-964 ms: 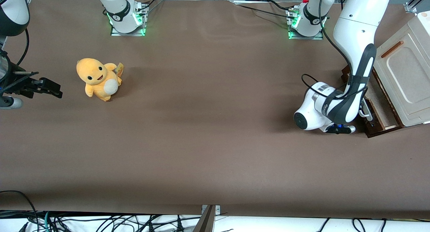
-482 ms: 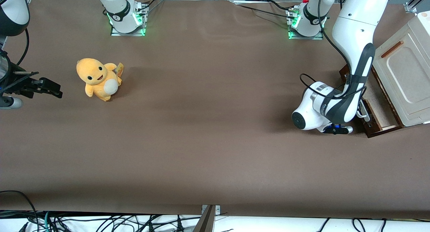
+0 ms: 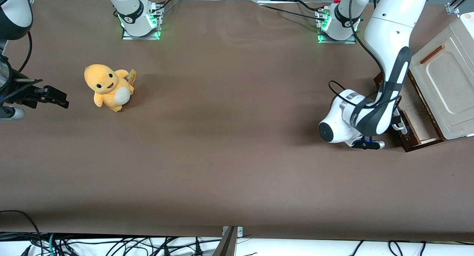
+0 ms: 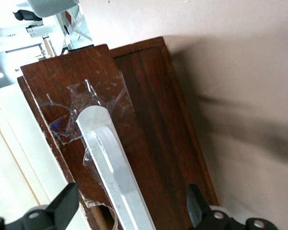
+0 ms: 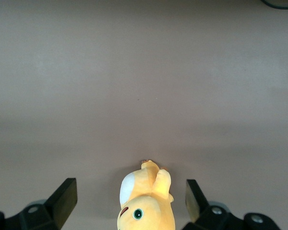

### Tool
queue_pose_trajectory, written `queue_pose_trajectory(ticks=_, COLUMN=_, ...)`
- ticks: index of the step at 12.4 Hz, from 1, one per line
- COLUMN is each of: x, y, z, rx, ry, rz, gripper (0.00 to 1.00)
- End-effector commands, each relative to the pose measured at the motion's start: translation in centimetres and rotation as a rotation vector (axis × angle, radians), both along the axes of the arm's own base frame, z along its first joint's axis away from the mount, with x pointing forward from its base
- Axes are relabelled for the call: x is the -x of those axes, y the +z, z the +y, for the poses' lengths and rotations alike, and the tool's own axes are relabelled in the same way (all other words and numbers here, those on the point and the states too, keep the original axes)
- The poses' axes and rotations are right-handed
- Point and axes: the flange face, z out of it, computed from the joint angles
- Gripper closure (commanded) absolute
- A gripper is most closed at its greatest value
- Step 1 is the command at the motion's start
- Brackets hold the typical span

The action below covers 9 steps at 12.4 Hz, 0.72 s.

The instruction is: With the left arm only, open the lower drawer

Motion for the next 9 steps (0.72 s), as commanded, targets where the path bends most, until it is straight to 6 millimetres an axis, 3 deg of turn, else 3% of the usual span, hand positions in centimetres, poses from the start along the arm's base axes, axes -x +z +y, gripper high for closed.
queue_pose_trajectory(ticks=1, x=-1.4, y=3.3, z=-1.8, rx=0.101, ry=-0.018, rz=-0.057, gripper=0.0)
queue_pose_trajectory(ticks=5, x=-3.0, y=9.9, z=-4.7, rx=0.471, ry=0.059, rz=-0.264, gripper=0.0)
queue_pose_trajectory(ticks=9, x=-4.2, y=15.8, z=-3.4, rx=0.771, ry=0.189, rz=-0.438, gripper=0.0)
